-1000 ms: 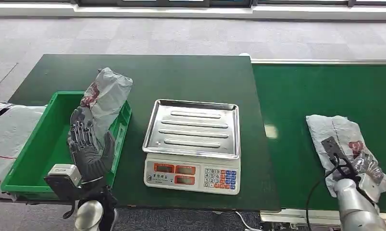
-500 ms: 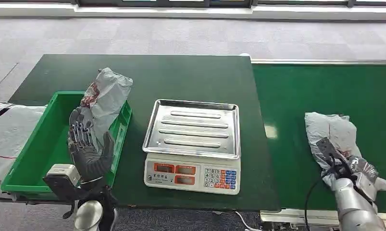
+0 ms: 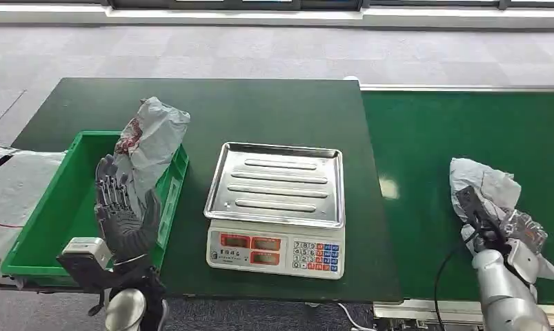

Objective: Moved the parcel from conveyor to table for the left to box.

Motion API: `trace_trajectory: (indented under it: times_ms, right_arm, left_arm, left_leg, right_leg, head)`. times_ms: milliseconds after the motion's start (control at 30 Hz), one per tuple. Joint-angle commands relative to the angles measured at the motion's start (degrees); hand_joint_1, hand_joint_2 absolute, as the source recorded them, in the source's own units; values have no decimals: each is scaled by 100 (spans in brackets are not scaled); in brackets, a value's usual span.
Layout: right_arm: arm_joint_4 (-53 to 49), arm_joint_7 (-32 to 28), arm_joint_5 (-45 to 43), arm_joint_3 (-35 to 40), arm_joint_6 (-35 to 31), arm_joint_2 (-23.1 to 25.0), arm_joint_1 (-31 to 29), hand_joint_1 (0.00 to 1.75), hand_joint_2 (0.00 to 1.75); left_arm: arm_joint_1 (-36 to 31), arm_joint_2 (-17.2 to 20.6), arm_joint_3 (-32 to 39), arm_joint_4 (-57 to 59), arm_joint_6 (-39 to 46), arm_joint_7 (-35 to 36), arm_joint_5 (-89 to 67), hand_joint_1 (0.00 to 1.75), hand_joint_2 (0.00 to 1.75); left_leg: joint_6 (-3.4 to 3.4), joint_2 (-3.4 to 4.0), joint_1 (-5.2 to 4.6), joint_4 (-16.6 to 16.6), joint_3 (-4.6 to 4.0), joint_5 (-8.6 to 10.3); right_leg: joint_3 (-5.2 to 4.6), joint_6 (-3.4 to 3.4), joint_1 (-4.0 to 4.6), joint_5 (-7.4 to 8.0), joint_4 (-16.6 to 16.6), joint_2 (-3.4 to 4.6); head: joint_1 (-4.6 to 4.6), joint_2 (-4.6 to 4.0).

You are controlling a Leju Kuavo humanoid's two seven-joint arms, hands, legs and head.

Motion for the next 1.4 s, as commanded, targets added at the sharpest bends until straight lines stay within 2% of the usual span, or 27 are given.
trace_trajectory:
  times_ms: [33, 100, 200, 233, 267, 467, 600, 700, 900, 1100, 1133, 1300, 1400]
  right_arm:
    - [-717, -418, -274, 298, -716, 388, -84, 175, 175]
    - [-1822, -552, -330, 623, -985, 672, 149, 175, 175]
    - [-3382, -461, -355, 1178, -769, 1055, 553, 175, 175]
    - [-3565, -331, -333, 1272, -679, 1102, 604, 175, 175]
    - [-3565, -331, -333, 1272, -679, 1102, 604, 175, 175]
    - [-4599, -608, -545, 2144, -778, 1411, 983, 175, 175]
    - [-4909, -620, -574, 2686, -729, 1519, 885, 175, 175]
    - [-5168, -677, -622, 3126, -647, 1580, 935, 175, 175]
    - [-5203, -700, -670, 3231, -614, 1535, 985, 175, 175]
    - [-5333, -827, -630, 4401, -111, 1764, 1180, 175, 175]
    - [-5220, -858, -890, 4544, 115, 1794, 1203, 175, 175]
    - [-4159, -939, -1363, 5025, 101, 1966, 1022, 175, 175]
    - [-3374, -1036, -1700, 5132, 265, 2045, 658, 175, 175]
  left_arm:
    - [34, 16, 201, 0, 40, 31, 24, 0, 175]
    - [68, -39, 218, -77, 26, 46, -1, 0, 175]
    - [45, -54, 224, -30, 18, 50, -24, 0, 175]
    - [35, -56, 228, -15, 18, 47, -29, 0, 175]
    - [35, -56, 228, -15, 18, 47, -29, 0, 175]
    - [-68, -62, 240, 99, -16, 23, -53, 0, 175]
    - [-149, -64, 262, 135, -13, 23, -42, 0, 175]
    - [-133, -70, 286, 168, -9, 16, -19, 0, 175]
    - [-127, -73, 291, 177, -13, 8, -7, 0, 175]
    - [-264, -18, 252, 314, -23, -4, -5, 0, 175]
    - [-268, -19, 257, 329, -27, -14, 21, 0, 175]
    - [-337, -17, 248, 385, -15, -28, 70, 0, 175]
    - [-359, -10, 260, 328, 27, -20, 103, 0, 175]
  left_leg:
    - [-1, 21, 0, -12, 17, -2]
    - [-1, 32, -1, -8, 14, -5]
    - [-2, 34, -3, -5, 0, -3]
    - [-4, 52, -3, -8, 11, -8]
    - [-4, 39, -3, -7, 6, -5]
    - [-4, 16, -2, -7, 3, 1]
    - [-8, 48, 6, -10, 17, -3]
    - [-10, 39, 3, -5, 3, 2]
    - [-8, 19, 7, -10, 13, 3]
    - [-8, 35, 6, -11, 14, 1]
    - [-11, 33, 6, -8, 10, 1]
    - [-13, 36, 12, -20, 28, 4]
    - [-13, 38, 12, -9, 14, 3]
  right_leg:
    - [10, -5, 1, 5, -12, 19]
    - [2, -5, 0, 5, -6, 30]
    - [-11, -5, -3, 5, 1, 33]
    - [-8, -7, -2, 5, 0, 49]
    - [-10, -6, -2, 4, 2, 37]
    - [-9, -4, 4, 1, 0, 15]
    - [-2, -7, 6, 4, -4, 47]
    - [-16, -6, 3, 5, 3, 43]
    - [0, -5, 7, 1, -6, 21]
    - [-1, -6, 6, 4, -6, 37]
    - [-7, -6, 5, 3, -1, 37]
    - [9, -9, 16, 6, -16, 43]
    - [-2, -9, 25, 3, -6, 43]
  head:
    - [0, 0]
    - [0, 0]
    - [0, 0]
    - [0, 0]
    - [2, 0]
    - [0, 0]
    - [0, 0]
    - [0, 0]
    - [0, 0]
    - [0, 0]
    - [0, 0]
    - [0, 0]
    - [0, 0]
